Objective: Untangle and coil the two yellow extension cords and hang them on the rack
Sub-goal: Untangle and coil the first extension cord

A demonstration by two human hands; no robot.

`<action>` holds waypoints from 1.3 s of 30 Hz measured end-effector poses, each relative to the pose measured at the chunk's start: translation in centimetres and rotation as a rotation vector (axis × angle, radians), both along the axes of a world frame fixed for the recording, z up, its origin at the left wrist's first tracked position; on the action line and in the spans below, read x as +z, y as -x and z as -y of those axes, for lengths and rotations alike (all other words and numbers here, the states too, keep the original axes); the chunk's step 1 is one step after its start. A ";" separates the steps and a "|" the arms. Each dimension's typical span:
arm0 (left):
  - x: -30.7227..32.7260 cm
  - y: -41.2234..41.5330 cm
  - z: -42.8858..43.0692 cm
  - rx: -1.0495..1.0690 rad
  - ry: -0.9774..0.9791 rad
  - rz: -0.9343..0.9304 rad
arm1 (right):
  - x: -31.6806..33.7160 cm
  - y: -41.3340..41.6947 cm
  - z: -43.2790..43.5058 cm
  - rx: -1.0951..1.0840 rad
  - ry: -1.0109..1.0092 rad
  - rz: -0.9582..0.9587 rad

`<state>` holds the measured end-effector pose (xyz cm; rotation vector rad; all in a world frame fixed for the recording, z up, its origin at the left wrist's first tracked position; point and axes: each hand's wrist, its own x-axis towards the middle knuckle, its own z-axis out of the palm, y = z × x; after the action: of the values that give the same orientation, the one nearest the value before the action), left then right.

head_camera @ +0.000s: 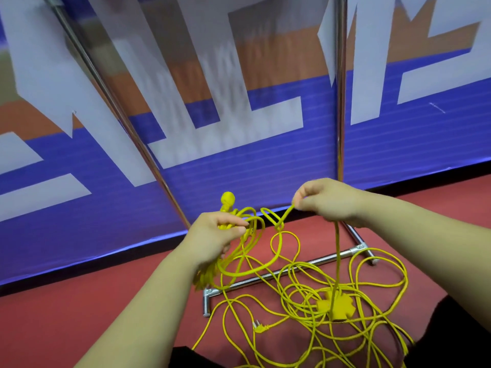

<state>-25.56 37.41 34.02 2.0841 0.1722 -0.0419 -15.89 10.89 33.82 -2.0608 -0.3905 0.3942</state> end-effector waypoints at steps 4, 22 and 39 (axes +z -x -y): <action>-0.3 -0.5 1.1 0.107 0.166 0.035 | 0.6 1.0 0.4 0.197 0.446 0.287; -1.0 -1.1 5.4 0.144 0.193 -0.007 | 3.7 2.2 -0.3 -0.190 -0.775 -0.480; -1.6 -3.5 5.5 0.198 0.542 0.064 | 4.9 2.8 0.1 -0.077 -0.829 -0.602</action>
<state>-22.06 31.94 32.41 1.5193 0.2924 0.0904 -18.66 10.75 38.67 -1.0786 -0.0719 0.6481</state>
